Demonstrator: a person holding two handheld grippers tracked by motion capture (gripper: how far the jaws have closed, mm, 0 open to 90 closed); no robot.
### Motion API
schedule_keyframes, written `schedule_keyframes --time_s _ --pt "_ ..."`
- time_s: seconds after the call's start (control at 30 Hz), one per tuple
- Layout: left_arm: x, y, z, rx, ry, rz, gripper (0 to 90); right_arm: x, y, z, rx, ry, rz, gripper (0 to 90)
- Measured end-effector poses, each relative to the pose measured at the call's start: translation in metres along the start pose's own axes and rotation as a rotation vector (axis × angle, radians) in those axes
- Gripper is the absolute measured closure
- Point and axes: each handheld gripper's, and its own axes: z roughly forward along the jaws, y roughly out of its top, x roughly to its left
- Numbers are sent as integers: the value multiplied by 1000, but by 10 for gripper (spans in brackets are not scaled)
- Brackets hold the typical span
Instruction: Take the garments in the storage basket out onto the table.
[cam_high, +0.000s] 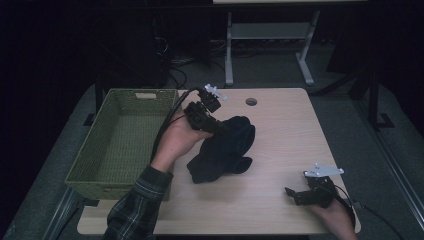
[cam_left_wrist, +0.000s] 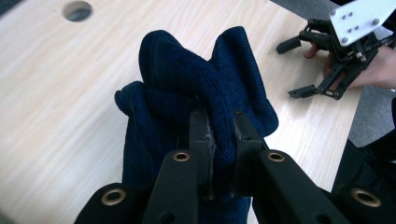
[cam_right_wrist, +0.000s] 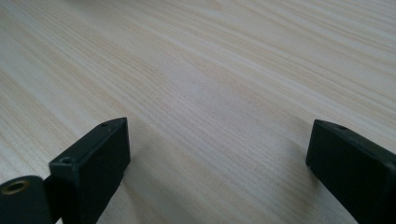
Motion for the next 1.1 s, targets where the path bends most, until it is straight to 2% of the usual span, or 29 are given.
schedule_keyframes --time_s 0.03,0.07,0.27,0.3,0.37,0.4,0.43,0.57,0.6,0.63,0.67,0.7,0.9,1.07,1.1 --pt "0 0 0 0 0 0 819 0 0 0 0 0 0 58" --pt "-3 0 12 17 -12 7 820 0 0 0 0 0 0 58" --pt "-8 -3 44 -3 -56 -13 818 0 0 0 1 -1 -2 58" --pt "-8 -3 44 -3 -56 -13 818 0 0 0 1 -1 -2 58" --pt "-8 -3 60 1 -49 -12 817 0 0 0 1 -1 -2 58" --pt "-8 -3 60 1 -49 -12 816 0 0 0 1 -1 -2 58" --pt "-8 -4 69 -4 -49 -21 815 0 0 0 0 -1 -2 59" --pt "-5 -6 87 1 -36 -28 813 0 0 0 0 0 -3 59" --pt "-5 -6 87 1 -36 -28 813 0 0 0 0 0 -3 59" --pt "-1 -8 95 11 -28 -27 812 0 0 0 0 0 -3 59" --pt "-1 -8 95 11 -28 -27 810 0 0 0 0 -1 -3 58" --pt "2 -10 103 4 -17 -41 809 0 0 0 1 0 -3 58" --pt "14 -16 118 10 9 -58 804 0 0 0 2 0 -1 59" --pt "28 -23 136 6 21 -116 803 0 0 0 0 0 0 59" --pt "31 -25 138 20 24 -113 802 0 0 0 1 0 -2 59"
